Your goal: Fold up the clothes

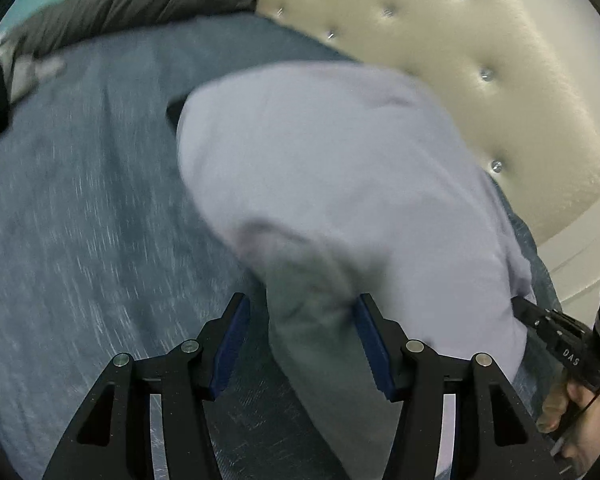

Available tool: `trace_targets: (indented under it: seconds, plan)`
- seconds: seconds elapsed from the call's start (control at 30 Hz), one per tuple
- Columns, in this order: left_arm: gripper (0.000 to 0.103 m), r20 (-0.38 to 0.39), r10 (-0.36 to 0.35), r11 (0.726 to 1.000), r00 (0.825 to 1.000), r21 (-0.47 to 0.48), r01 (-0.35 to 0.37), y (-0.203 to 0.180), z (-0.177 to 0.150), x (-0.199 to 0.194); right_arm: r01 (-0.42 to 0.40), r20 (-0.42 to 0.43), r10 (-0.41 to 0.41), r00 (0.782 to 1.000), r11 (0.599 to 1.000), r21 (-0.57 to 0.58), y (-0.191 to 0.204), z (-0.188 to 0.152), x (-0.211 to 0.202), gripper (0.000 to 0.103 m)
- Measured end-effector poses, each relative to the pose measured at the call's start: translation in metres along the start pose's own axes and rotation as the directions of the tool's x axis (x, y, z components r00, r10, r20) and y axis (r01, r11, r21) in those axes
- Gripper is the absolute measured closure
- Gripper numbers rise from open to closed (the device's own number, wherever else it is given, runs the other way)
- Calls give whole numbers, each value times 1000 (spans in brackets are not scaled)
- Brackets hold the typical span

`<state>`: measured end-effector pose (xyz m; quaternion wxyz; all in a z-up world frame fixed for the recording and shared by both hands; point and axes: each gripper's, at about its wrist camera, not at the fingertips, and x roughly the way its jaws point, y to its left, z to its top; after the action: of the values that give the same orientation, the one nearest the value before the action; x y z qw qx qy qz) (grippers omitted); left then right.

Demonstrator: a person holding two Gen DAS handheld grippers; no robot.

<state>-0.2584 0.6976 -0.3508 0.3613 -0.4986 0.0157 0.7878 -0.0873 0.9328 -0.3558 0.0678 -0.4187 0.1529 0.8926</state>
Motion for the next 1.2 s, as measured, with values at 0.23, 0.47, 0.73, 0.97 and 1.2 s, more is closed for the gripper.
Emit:
trace_targets:
  seconds: [0.23, 0.47, 0.73, 0.97, 1.2]
  plan:
    - [45, 152, 47, 995, 987, -93, -33, 17, 2, -39, -14, 47, 14, 999, 1000, -10, -4, 7, -20, 103]
    - [45, 139, 198, 974, 970, 82, -211, -5, 30, -27, -19, 74, 20, 997, 1000, -14, -9, 5, -34, 103]
    - [46, 62, 316, 944, 947, 82, -320, 21, 21, -16, -19, 57, 20, 998, 1000, -12, -9, 8, -25, 103]
    - [46, 134, 196, 974, 971, 86, -209, 0, 26, -34, -46, 129, 46, 991, 999, -3, -1, 19, -40, 103]
    - [44, -14, 228, 972, 974, 64, -227, 11, 22, 1, 39, 52, -38, 998, 999, -18, -2, 15, -23, 103]
